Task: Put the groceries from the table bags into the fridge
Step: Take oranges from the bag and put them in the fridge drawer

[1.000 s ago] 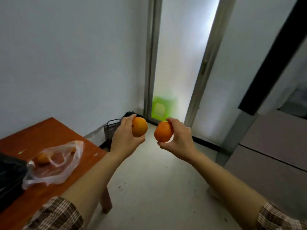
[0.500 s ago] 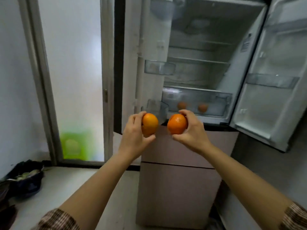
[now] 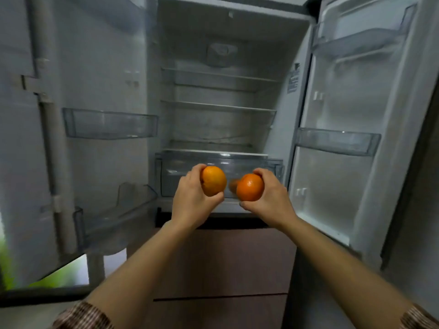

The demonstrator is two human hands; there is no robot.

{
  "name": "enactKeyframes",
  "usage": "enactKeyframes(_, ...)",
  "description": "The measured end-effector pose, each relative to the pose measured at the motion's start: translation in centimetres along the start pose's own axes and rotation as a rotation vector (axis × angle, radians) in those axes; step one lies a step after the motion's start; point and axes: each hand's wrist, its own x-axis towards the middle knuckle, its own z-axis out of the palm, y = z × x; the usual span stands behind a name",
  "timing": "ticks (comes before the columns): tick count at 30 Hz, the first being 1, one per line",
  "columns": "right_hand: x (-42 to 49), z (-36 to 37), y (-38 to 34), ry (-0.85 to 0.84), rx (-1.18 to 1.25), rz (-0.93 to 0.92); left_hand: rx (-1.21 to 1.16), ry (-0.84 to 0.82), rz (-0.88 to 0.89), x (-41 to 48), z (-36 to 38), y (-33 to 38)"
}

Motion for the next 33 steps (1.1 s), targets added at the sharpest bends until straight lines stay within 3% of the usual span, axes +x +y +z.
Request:
enactKeyframes(11, 20.2, 5.7, 8.8, 0.057, 0.048, 0.12, -0.058, 0.004, -0.001, 20.0, 11.2, -5.4)
enactKeyframes(15, 25.4, 6.9, 11.8, -0.002, -0.015, 0.242, 0.078, -0.21, -0.06, 24.9, 13.5, -6.8)
enactKeyframes(19, 28.0, 7.5, 14.1, -0.169, -0.097, 0.43, 0.169, -0.41, -0.185, 27.4, 15.3, -8.7)
enactKeyframes(22, 28.8, 7.6, 15.0, -0.352, -0.199, 0.5, 0.049, -0.676, -0.355, 28.5, 16.2, -9.5)
enactKeyframes(26, 29.5, 7.4, 15.1, -0.65, -0.278, 0.64, 0.241, -1.089, -0.48, 29.8, 16.3, -9.7)
enactKeyframes(30, 29.3, 7.4, 13.8, -0.833, -0.347, 0.689, 0.332, -1.166, -0.587, 30.1, 16.9, -10.0)
enactKeyframes(33, 29.1, 7.4, 13.3, -0.878, -0.317, 0.728, 0.293, -1.219, -0.629, 30.1, 17.2, -10.1)
